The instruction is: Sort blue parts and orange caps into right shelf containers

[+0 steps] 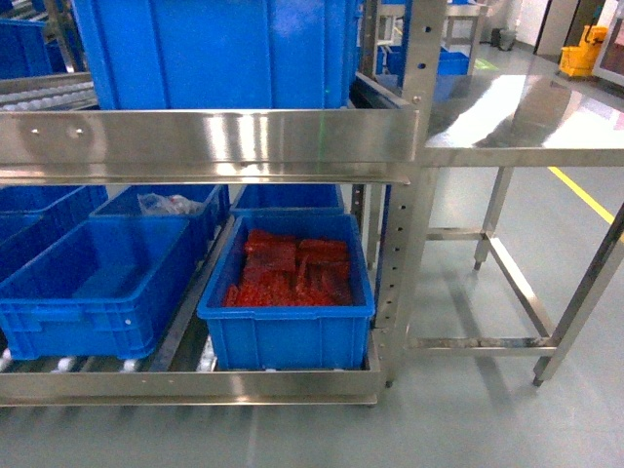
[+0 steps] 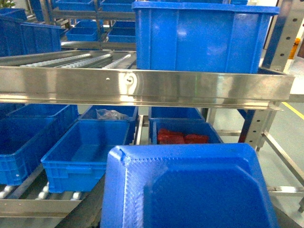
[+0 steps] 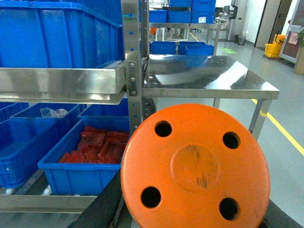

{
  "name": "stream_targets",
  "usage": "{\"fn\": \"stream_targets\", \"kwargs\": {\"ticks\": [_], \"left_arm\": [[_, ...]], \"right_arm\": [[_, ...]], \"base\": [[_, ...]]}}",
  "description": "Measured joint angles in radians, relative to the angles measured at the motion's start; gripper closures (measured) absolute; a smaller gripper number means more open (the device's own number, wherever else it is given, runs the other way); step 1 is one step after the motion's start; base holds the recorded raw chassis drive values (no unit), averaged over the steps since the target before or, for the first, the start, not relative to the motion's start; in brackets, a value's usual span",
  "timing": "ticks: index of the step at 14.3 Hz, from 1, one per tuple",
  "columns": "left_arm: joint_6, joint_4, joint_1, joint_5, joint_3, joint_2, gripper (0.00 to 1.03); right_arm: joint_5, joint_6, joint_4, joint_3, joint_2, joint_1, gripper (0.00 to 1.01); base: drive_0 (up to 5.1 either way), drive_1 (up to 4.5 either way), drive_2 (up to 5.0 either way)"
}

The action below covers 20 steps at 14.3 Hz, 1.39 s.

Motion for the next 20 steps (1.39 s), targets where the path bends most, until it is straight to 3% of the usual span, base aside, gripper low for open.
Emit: {"fn": "stream_targets", "kwargs": {"ticks": [20], "left_arm": [[0.000,0.000,0.000,0.001,0.000,0.000,0.60]], "right_arm": [[0.000,0.000,-0.002,0.000,0.000,0.000,0.58]], "base": [[-5.0,2.42,2.4]]}}
